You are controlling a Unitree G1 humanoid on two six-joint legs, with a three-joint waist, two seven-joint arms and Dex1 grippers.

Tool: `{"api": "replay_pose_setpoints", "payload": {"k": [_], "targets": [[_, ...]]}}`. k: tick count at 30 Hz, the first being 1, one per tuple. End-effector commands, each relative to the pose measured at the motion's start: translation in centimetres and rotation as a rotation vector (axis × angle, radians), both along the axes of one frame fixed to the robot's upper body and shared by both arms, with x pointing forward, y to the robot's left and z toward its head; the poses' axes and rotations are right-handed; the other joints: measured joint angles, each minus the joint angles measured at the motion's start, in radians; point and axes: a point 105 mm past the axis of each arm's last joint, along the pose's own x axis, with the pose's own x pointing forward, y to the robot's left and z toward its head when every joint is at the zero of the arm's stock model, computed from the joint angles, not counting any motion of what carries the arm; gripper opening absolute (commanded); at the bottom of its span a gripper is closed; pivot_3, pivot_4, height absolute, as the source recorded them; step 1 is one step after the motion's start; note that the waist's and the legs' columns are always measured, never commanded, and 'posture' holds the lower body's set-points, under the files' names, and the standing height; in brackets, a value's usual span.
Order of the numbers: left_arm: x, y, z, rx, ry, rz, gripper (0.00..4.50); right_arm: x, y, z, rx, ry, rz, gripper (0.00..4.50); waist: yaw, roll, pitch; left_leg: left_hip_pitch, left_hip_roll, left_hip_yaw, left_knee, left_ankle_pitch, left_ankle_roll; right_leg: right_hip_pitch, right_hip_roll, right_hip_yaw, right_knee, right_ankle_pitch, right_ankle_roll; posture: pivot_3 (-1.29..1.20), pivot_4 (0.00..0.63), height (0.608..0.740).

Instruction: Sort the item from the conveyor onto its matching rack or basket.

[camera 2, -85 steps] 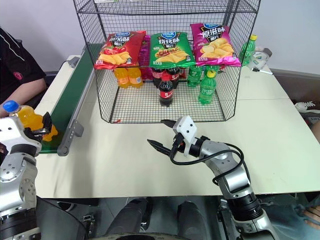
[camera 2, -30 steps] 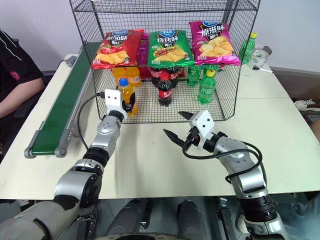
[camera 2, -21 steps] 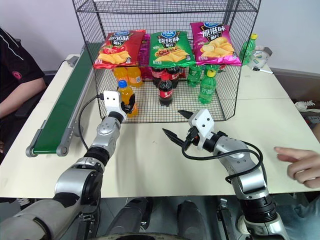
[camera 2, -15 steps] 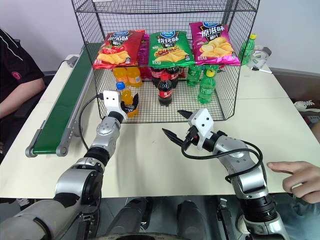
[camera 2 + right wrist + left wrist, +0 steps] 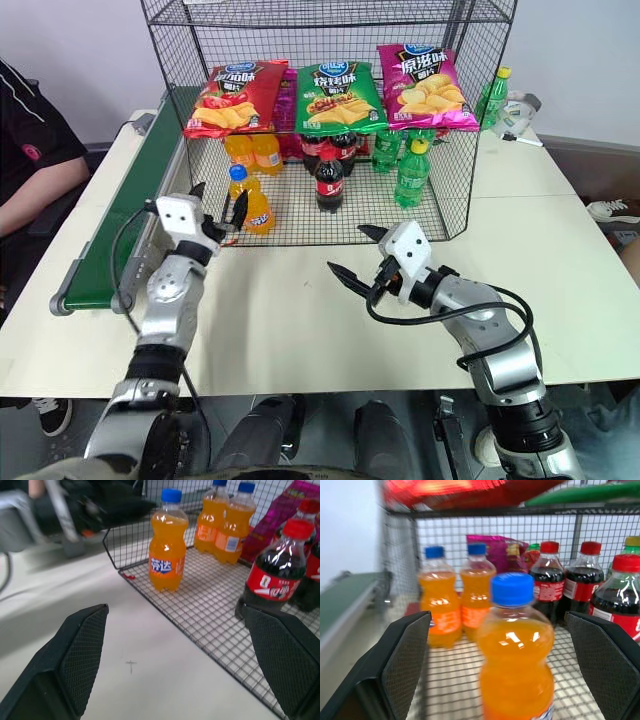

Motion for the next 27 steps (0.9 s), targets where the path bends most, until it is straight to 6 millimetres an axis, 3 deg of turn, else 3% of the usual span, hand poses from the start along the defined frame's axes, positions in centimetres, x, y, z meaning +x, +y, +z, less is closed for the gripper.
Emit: {"api": "replay_pose_setpoints", "payload": {"k": [1,6,11,23,27], "targets": [[-2.2,0.8,2.3,0.02,-0.024,-0.02,4.47,-0.5,-0.3,1.7,0.008,-0.059,0.009,4.5,0.001,0.0,0.0,0.0,0.0,0.0,0.0,0.0,0.0,0.0,0.0,0.0,0.0,0.0,0.0,0.0,0.15,0.74],[-5.2,5.8,1.9,0.058,0.086,0.088,4.47,-0.2,-0.9,1.6,0.009,-0.04,0.007,4.5,-0.002,0.001,0.0,0.0,0.001,0.0,-0.001,0.0,0.0,0.0,0.0,0.0,0.0,0.0,-0.001,0.0,0.15,0.74],[-6.7,8.7,0.0,0.055,0.196,0.147,4.47,0.4,-0.7,1.4,0.006,-0.031,0.028,4.5,0.003,0.001,0.0,0.001,0.001,0.0,-0.001,0.0,0.0,-0.001,0.0,0.001,-0.001,-0.002,-0.004,0.0,0.15,0.74],[-6.9,8.6,-0.2,0.072,0.19,0.143,4.47,0.7,-0.6,1.4,0.01,-0.042,0.04,4.5,0.002,0.001,0.0,0.001,0.001,0.0,-0.001,0.0,0.0,-0.001,-0.001,0.001,-0.004,-0.002,-0.004,0.0,0.15,0.74],[-6.8,8.2,-0.3,0.103,0.208,0.091,4.47,0.6,-2.1,1.2,0.028,-0.023,-0.035,4.5,0.004,0.001,0.0,0.001,0.001,0.0,-0.001,0.0,0.0,-0.002,-0.001,0.001,-0.004,-0.002,-0.004,0.0,0.15,0.74]]}}
